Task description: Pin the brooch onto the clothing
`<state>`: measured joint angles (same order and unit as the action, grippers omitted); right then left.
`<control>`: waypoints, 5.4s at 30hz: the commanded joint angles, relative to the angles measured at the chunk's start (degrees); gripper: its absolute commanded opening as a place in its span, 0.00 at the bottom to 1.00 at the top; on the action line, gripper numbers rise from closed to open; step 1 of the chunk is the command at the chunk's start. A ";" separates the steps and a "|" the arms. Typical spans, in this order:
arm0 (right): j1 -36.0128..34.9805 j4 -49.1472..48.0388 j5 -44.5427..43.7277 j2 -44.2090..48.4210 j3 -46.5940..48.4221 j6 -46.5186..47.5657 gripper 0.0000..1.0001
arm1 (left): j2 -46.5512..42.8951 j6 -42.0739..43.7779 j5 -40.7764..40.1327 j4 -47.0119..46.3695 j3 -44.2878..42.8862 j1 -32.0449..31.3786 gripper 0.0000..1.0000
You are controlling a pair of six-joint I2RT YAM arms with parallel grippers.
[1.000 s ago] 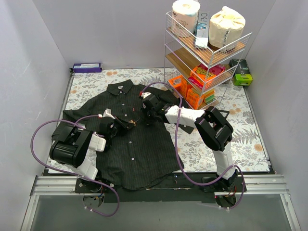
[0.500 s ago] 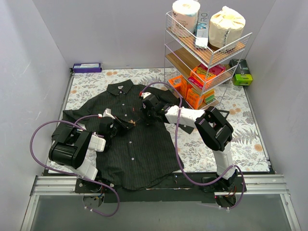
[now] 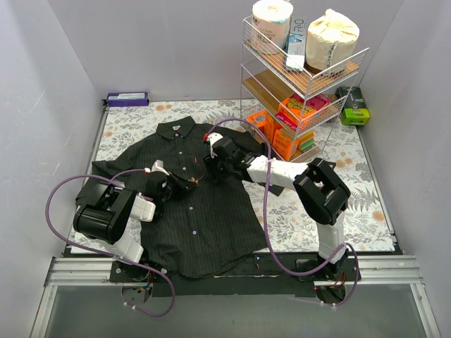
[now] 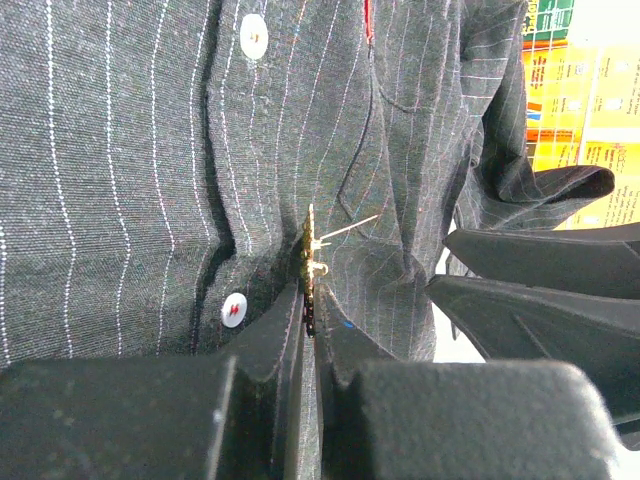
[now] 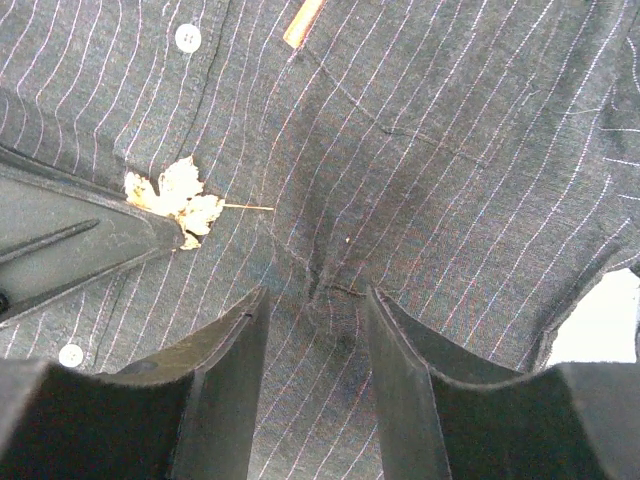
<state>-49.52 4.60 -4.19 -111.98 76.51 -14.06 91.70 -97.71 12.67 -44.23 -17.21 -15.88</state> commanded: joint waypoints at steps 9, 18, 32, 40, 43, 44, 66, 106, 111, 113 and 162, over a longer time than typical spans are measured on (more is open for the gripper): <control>-0.67 -5.66 2.78 -0.16 1.88 9.76 0.50 | 0.50 1.03 0.08 -1.30 -1.16 -0.20 0.00; -0.84 -5.04 3.48 -3.94 4.69 11.69 0.46 | 1.02 0.86 0.17 -1.30 -1.42 -0.12 0.00; -0.84 -4.69 3.04 -6.67 5.58 12.31 0.42 | 1.02 0.86 0.25 -1.21 -1.60 -0.20 0.00; -0.84 -4.78 3.57 -7.02 5.23 12.57 0.22 | 1.37 0.86 0.34 -1.21 -1.60 -0.20 0.00; -0.84 -5.04 3.75 -6.93 4.97 12.57 0.10 | 1.64 0.94 0.25 -1.30 -1.68 -0.20 0.00; -0.84 -5.21 3.75 -6.93 4.88 12.66 0.08 | 1.55 0.86 0.25 -1.39 -1.68 -0.12 0.00; -1.28 -6.18 6.64 -6.84 4.00 11.69 0.01 | 4.89 -1.69 0.34 -4.46 -1.33 -0.73 0.00; 0.82 -1.53 7.97 1.49 5.14 8.97 0.31 | 6.12 -0.99 3.67 -8.85 -0.72 -3.90 0.00; 3.90 -1.53 10.16 4.58 3.12 5.99 0.48 | 7.70 -1.08 6.23 -12.54 -0.54 -3.90 0.00; 4.78 -1.00 9.64 4.58 2.94 5.54 0.50 | 8.14 -1.25 7.02 -14.04 -0.10 -3.90 0.00; 7.51 -11.71 17.10 -1.22 -5.05 -1.66 0.45 | 12.18 -1.43 10.36 -20.55 -0.36 -3.90 0.00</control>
<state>-41.76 -1.41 10.98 -114.50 72.29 -14.44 103.44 -100.07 21.10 -63.51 -17.34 -19.35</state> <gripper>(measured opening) 0.456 0.030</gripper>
